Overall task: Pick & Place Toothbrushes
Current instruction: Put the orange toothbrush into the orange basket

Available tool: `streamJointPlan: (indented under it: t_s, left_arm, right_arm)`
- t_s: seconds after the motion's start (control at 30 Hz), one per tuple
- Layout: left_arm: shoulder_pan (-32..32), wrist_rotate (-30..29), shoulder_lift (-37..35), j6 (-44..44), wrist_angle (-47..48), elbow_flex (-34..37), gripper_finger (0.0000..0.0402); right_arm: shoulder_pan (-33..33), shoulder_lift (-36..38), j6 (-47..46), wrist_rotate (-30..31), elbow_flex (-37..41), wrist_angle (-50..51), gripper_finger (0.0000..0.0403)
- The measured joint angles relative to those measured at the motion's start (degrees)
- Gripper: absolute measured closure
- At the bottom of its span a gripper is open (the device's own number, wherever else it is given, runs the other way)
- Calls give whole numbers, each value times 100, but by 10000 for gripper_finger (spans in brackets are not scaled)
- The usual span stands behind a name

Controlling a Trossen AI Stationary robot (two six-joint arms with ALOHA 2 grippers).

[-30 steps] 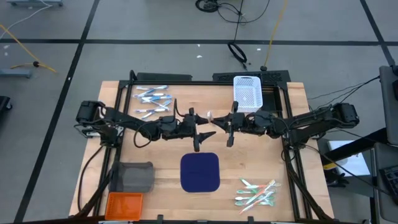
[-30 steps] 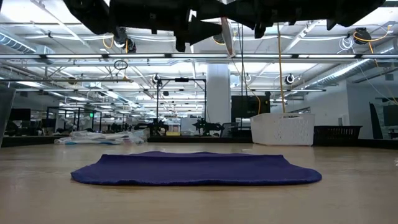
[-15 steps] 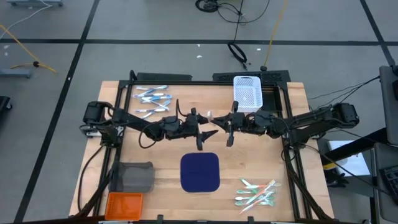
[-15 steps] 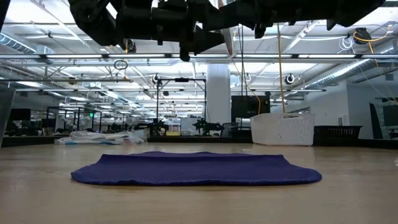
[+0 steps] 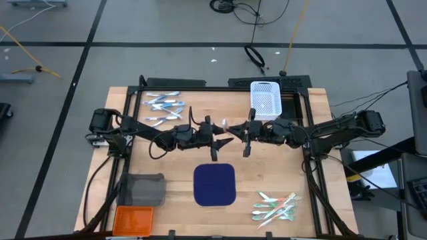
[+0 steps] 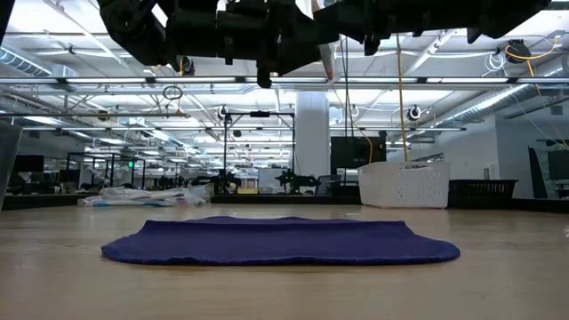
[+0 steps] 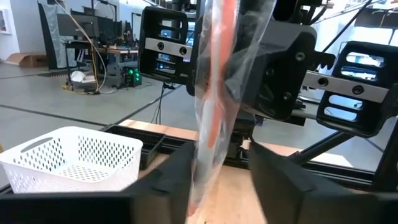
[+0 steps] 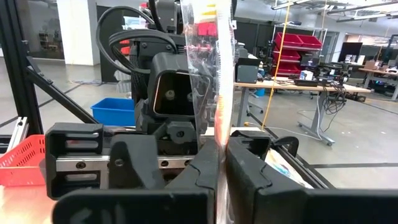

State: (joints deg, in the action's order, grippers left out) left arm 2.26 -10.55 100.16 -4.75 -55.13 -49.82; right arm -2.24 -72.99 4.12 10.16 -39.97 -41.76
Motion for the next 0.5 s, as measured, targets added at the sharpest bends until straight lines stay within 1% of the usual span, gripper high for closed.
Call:
streamJointPlan:
  t_s: [0.17, 0.2, 0.23, 0.27, 0.43, 0.5]
  left_arm:
    - [-4, -32, 0, 18, 8, 0, 358]
    - [-1, -22, 0, 55, 12, 0, 376]
    - [0, -10, 0, 71, 14, 0, 386]
    - [0, 9, 0, 72, 15, 0, 389]
    - [0, 4, 0, 59, 15, 0, 378]
    - [0, 7, 0, 54, 17, 0, 386]
  right_arm:
    - [-2, 0, -3, -9, 0, 0, 396]
    - [-2, 0, -19, -9, 0, 3, 396]
    - [-2, 0, -33, -23, 0, 7, 396]
    - [-2, 0, -35, -22, 0, 11, 396]
    - [-2, 0, -16, -12, 0, 20, 388]
    - [-2, 0, -5, -1, 0, 20, 379]
